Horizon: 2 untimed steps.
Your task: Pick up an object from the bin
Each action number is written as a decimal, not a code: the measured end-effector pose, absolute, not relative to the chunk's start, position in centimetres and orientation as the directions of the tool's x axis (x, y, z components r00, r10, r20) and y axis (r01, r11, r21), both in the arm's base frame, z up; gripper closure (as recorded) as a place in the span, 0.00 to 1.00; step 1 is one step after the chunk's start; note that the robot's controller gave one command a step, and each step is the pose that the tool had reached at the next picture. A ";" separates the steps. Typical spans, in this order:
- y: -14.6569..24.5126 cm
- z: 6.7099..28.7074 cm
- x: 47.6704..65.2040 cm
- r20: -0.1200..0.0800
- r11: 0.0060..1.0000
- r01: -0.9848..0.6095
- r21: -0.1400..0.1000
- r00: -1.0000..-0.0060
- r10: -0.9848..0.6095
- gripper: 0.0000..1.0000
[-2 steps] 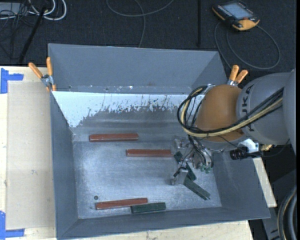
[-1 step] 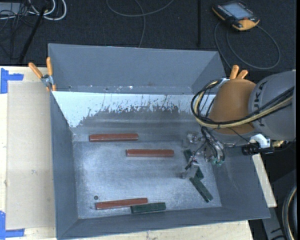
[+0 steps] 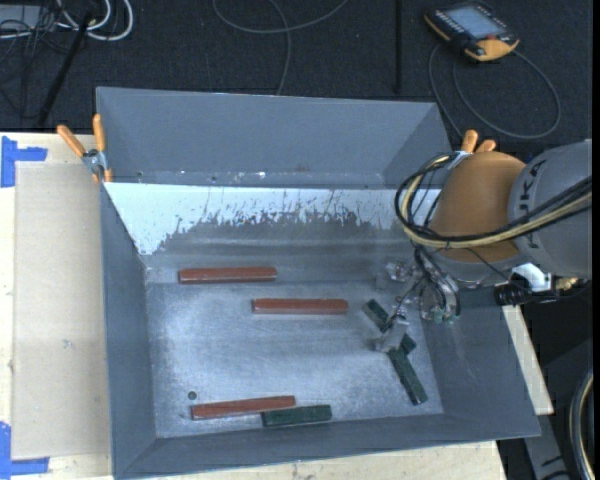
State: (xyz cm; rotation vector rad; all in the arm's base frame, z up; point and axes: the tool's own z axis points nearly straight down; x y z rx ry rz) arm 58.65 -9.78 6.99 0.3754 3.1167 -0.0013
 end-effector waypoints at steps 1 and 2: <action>-13.2 7.5 60.7 -0.001 0.956 0.293 0.001 -0.956 0.293 1.00; -13.2 7.5 60.7 -0.001 0.956 0.294 0.001 -0.956 0.294 1.00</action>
Offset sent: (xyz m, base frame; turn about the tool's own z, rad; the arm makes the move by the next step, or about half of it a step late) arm 0.0000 0.0000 0.0000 0.0000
